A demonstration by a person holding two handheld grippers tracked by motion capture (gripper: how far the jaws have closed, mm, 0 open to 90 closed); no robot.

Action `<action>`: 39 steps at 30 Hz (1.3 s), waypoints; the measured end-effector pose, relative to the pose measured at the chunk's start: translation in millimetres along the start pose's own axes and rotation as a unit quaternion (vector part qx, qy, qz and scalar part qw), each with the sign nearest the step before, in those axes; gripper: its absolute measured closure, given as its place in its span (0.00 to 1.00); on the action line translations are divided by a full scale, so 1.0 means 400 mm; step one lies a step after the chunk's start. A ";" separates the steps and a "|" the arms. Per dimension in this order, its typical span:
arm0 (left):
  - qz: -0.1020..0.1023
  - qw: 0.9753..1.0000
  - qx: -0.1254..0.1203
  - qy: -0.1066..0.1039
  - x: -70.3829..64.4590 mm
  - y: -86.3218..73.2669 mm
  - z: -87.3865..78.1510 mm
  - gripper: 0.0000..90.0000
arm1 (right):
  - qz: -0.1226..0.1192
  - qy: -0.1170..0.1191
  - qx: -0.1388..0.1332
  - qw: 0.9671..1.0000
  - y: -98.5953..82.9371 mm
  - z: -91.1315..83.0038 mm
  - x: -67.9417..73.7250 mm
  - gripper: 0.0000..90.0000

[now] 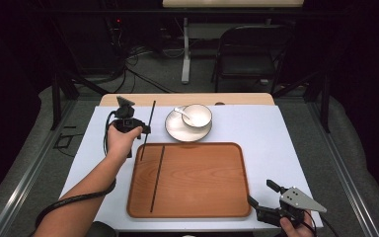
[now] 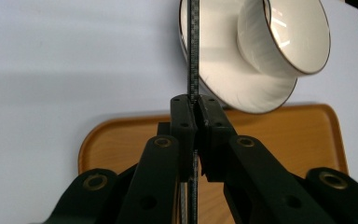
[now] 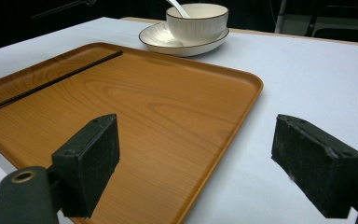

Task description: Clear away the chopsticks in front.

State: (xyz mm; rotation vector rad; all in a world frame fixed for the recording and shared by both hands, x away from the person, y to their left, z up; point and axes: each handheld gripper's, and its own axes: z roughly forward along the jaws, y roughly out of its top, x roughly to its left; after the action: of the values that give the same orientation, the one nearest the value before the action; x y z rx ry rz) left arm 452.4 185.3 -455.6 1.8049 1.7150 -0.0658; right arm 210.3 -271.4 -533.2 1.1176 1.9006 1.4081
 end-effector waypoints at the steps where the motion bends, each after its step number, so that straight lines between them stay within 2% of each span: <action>1: 0.001 1.000 0.003 -0.002 0.003 -0.011 -0.002 0.96 | 0.001 0.000 0.001 1.000 0.000 0.000 0.000 0.16; 9: 0.007 1.000 0.021 0.002 0.012 -0.090 -0.013 0.96 | 0.006 0.000 0.003 1.000 0.000 -0.001 -0.002 0.16; 11: 0.015 0.999 0.029 0.005 0.010 -0.115 -0.017 0.96 | 0.009 0.000 0.003 1.000 0.000 0.000 -0.001 0.16; 16: 0.011 0.999 0.036 -0.005 0.013 -0.182 -0.020 0.96 | 0.000 -0.001 0.000 1.000 0.002 -0.001 0.003 0.16; 22: 0.012 0.999 0.046 -0.009 0.028 -0.242 -0.030 0.96 | 0.005 0.001 0.003 1.000 0.003 0.002 0.004 0.16; 23: 0.005 0.999 0.045 -0.012 0.030 -0.254 -0.029 0.96 | 0.006 0.000 0.003 1.000 0.003 0.002 0.003 0.16; 24: 0.008 0.998 0.053 -0.014 0.035 -0.262 -0.030 0.95 | 0.005 0.000 0.002 1.000 0.003 0.002 0.003 0.16; 32: -0.009 0.998 0.062 -0.015 0.048 -0.315 -0.009 0.95 | 0.007 -0.003 0.002 1.000 0.002 0.000 0.004 0.16; 39: -0.010 0.997 0.077 -0.011 0.047 -0.325 0.008 0.95 | 0.006 -0.003 0.001 1.000 0.002 -0.001 0.003 0.16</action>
State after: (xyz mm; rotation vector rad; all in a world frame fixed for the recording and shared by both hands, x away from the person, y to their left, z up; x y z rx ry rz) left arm 338.1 193.1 -519.5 1.8904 1.7540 -0.2317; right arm 209.7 -270.4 -532.3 1.1360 1.8946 1.4067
